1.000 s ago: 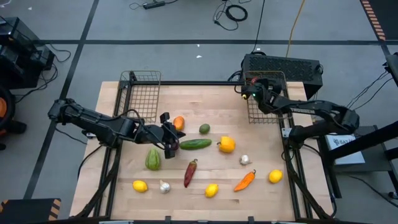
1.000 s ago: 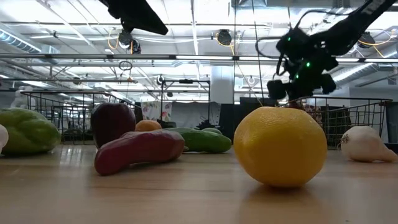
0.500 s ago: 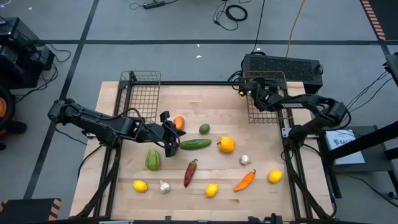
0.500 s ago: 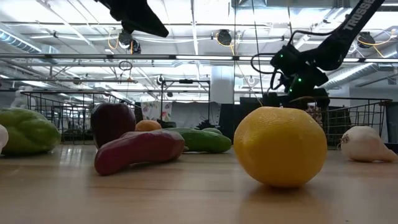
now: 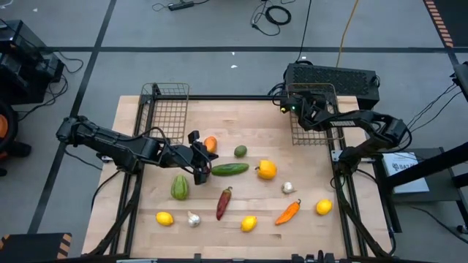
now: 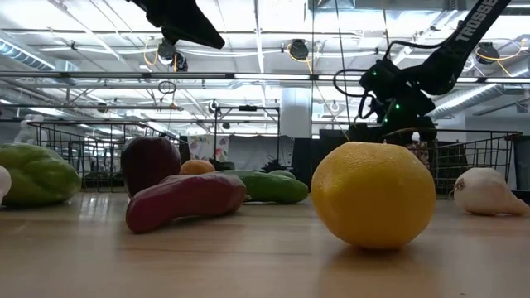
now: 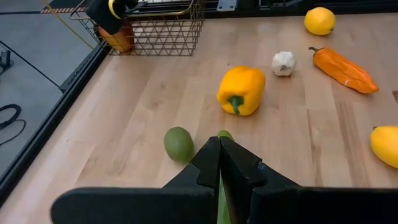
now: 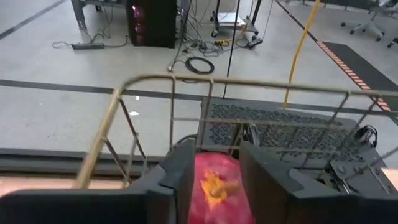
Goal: Sort produce into baskets
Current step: Put the left red apple into the right wire basket
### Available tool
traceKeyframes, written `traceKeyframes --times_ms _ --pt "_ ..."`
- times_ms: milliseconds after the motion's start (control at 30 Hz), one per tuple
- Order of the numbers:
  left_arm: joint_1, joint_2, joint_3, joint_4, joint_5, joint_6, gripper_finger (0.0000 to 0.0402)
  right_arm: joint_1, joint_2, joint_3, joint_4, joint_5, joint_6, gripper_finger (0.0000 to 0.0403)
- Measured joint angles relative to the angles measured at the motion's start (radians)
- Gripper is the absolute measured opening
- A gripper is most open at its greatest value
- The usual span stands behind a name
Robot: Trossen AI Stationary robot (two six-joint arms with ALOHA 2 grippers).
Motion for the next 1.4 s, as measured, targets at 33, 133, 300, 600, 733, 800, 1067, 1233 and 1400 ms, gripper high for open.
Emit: traceKeyframes --times_ms 33,133,300,600,733,800,1067,1233,1400 --pt "0.000 0.000 0.000 0.000 0.000 0.000 0.0016 0.001 -0.008 0.000 0.000 -0.002 -0.004 0.0131" --pt "0.000 0.000 0.000 0.000 0.000 0.000 0.0016 0.002 -0.044 0.000 0.000 -0.003 -0.018 0.0149" --pt "0.000 0.000 0.000 0.000 0.000 0.000 0.0016 0.012 -0.151 0.000 -0.033 -0.003 -0.055 0.0177" --pt "0.000 0.000 0.000 0.000 0.000 0.001 0.0016 0.148 -0.439 0.000 -0.083 -0.239 -0.180 0.0215" --pt "0.000 0.000 0.000 0.000 0.000 0.001 0.0016 0.238 -0.547 0.000 -0.128 -0.444 -0.233 0.0219" --pt "0.000 0.000 0.000 0.000 -0.002 0.002 0.0016 0.289 -0.580 0.000 -0.166 -0.506 -0.231 0.0218" --pt "0.000 0.000 0.000 -0.005 -0.023 0.045 0.0016 0.531 -0.560 0.000 -0.247 -0.580 -0.228 0.0212" --pt "-0.001 0.000 0.000 -0.045 -0.022 -0.019 0.0016 0.638 -0.495 0.000 -0.204 -0.578 -0.238 0.0212" --pt "-0.001 0.000 0.000 -0.178 -0.021 -0.117 0.0016 0.704 -0.409 0.000 -0.152 -0.576 -0.238 0.0212"
